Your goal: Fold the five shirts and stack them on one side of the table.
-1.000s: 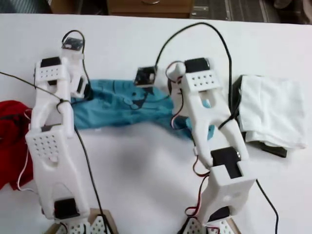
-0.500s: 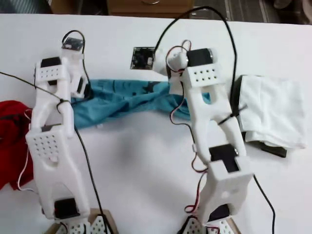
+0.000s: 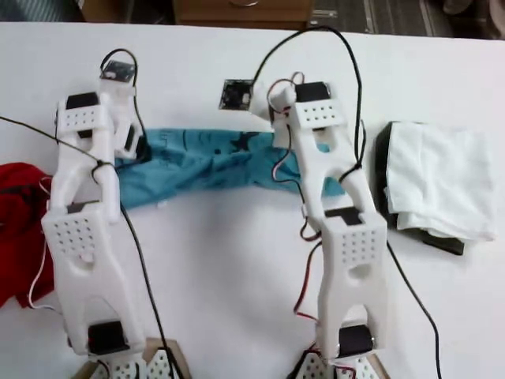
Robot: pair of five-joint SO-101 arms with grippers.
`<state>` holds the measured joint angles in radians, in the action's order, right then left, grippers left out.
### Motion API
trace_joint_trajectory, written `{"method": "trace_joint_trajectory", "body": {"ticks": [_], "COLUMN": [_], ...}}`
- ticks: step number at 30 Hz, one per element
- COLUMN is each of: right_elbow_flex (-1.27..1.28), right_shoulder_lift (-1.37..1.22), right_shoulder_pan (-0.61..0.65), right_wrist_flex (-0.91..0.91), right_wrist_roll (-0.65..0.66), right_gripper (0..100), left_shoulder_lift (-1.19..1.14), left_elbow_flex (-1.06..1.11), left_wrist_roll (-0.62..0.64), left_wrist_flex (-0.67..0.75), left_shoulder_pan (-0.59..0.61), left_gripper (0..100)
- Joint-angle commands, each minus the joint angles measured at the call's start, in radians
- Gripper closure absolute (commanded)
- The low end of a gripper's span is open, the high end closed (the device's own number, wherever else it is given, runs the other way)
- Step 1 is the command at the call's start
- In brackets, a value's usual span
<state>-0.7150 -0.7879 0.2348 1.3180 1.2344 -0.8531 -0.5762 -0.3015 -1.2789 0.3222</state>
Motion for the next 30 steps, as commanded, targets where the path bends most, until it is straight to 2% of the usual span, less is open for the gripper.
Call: {"method": "trace_joint_trajectory", "body": {"ticks": [1,5,9,17,23,25,27,30], "right_elbow_flex": [-0.126,-0.253,-0.362,-0.377,-0.381,-0.381,-0.381,-0.407], "right_shoulder_lift": [-0.061,-0.122,-0.131,-0.163,-0.117,-0.105,-0.097,-0.091], "right_shoulder_pan": [-0.038,-0.064,-0.064,-0.058,-0.039,-0.03,-0.025,-0.028], "right_wrist_flex": [-0.013,-0.005,0.019,-0.004,0.099,0.16,0.183,0.174], "right_wrist_roll": [0.003,0.003,-0.055,-0.066,-0.066,-0.077,-0.141,-0.166], "right_gripper": [97.4,97.4,97.4,97.4,97.2,93.3,87.1,86.8], "left_shoulder_lift": [-0.003,-0.003,-0.003,-0.003,-0.003,-0.003,-0.003,-0.003], "left_elbow_flex": [-0.022,-0.022,-0.022,-0.022,-0.022,-0.022,-0.022,-0.022], "left_wrist_roll": [-0.009,-0.009,-0.009,-0.009,-0.009,-0.009,-0.009,-0.009], "left_wrist_flex": [0.043,0.043,0.043,0.043,0.043,0.043,0.043,0.043], "left_shoulder_pan": [-0.003,-0.003,-0.003,-0.003,-0.003,-0.003,-0.003,-0.003], "left_gripper": [74,74,74,74,74,74,74,74]}}
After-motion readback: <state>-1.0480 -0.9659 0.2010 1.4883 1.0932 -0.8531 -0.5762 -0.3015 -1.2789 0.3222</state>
